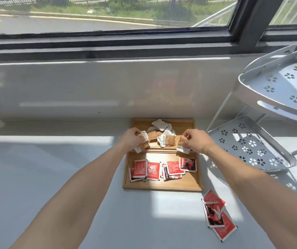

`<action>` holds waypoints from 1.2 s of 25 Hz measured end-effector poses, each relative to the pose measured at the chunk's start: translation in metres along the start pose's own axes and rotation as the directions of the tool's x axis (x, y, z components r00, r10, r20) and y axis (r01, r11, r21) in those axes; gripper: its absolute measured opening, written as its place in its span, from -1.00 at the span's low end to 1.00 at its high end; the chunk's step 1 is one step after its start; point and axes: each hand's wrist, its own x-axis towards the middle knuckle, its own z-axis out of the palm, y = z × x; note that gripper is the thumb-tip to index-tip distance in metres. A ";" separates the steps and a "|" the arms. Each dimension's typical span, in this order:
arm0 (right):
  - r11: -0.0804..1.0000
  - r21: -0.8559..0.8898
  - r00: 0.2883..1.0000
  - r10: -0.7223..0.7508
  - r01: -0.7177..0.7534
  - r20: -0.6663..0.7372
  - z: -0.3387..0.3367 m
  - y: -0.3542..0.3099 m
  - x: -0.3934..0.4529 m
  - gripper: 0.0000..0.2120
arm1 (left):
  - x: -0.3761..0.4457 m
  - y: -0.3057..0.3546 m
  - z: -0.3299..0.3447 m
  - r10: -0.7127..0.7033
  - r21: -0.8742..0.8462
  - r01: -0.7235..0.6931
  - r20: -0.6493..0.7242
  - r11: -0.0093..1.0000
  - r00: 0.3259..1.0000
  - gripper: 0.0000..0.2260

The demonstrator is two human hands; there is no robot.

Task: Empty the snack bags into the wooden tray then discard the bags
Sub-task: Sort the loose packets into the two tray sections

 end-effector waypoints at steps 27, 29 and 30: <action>0.974 -0.220 0.997 0.033 -0.047 -0.068 0.000 -0.003 -0.047 -0.64 | -0.022 -0.009 -0.001 0.241 0.463 -0.204 -0.022 0.863 0.970 -0.50; 0.973 -0.223 0.997 0.047 -0.058 -0.055 0.000 0.004 -0.077 -0.66 | -0.042 -0.011 0.006 0.229 0.437 -0.213 0.018 0.874 0.973 -0.50; 0.973 -0.220 0.997 0.060 -0.070 -0.051 0.002 0.009 -0.091 -0.66 | -0.052 -0.011 0.011 0.227 0.420 -0.223 0.041 0.880 0.973 -0.50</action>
